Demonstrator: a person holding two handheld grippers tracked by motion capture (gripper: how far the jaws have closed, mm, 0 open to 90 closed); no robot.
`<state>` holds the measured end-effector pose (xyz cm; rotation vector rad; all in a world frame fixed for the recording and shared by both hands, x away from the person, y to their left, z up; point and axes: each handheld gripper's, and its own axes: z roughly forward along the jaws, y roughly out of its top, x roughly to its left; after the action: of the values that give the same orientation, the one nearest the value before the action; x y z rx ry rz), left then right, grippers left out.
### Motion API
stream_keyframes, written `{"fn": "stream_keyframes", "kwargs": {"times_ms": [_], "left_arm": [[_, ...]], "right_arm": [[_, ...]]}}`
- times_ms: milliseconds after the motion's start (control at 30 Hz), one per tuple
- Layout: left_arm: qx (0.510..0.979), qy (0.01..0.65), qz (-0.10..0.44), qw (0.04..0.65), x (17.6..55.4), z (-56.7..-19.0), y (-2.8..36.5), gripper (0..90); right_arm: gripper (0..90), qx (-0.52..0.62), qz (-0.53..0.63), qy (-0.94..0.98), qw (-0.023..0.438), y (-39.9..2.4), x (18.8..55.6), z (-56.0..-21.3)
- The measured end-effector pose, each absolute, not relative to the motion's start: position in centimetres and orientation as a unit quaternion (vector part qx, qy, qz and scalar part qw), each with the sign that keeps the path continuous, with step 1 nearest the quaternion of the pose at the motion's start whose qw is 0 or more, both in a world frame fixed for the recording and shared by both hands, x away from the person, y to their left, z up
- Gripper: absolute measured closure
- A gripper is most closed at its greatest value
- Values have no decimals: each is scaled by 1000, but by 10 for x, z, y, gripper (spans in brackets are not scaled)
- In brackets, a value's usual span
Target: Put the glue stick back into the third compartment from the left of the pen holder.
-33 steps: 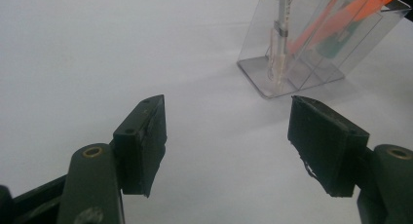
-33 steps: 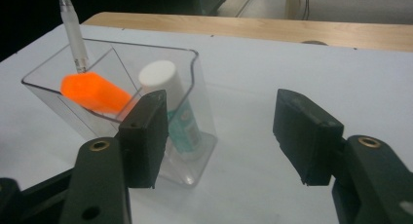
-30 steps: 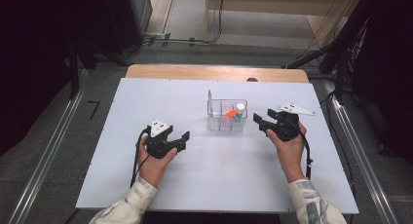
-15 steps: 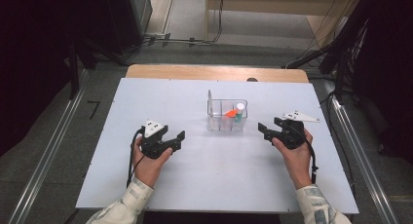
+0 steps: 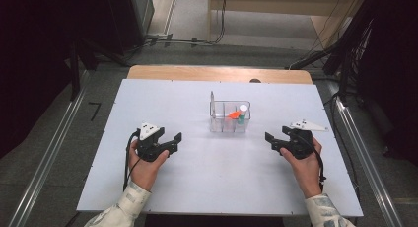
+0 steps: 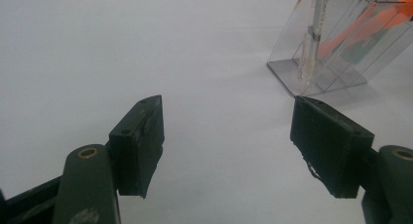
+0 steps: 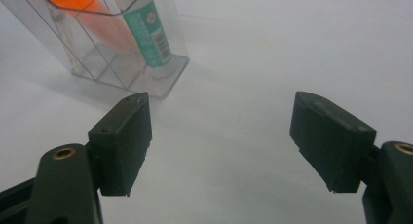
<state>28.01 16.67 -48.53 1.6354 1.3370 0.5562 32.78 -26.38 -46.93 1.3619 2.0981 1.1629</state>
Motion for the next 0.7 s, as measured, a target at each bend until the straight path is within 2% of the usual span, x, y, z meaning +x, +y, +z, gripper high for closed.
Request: {"fn": "stream_keyframes", "kwargs": {"times_ms": [700], "left_arm": [[653,555,232,459,271,-486,188,289]], "right_arm": [[210,501,407,736,202,-292,306,-471]]}}
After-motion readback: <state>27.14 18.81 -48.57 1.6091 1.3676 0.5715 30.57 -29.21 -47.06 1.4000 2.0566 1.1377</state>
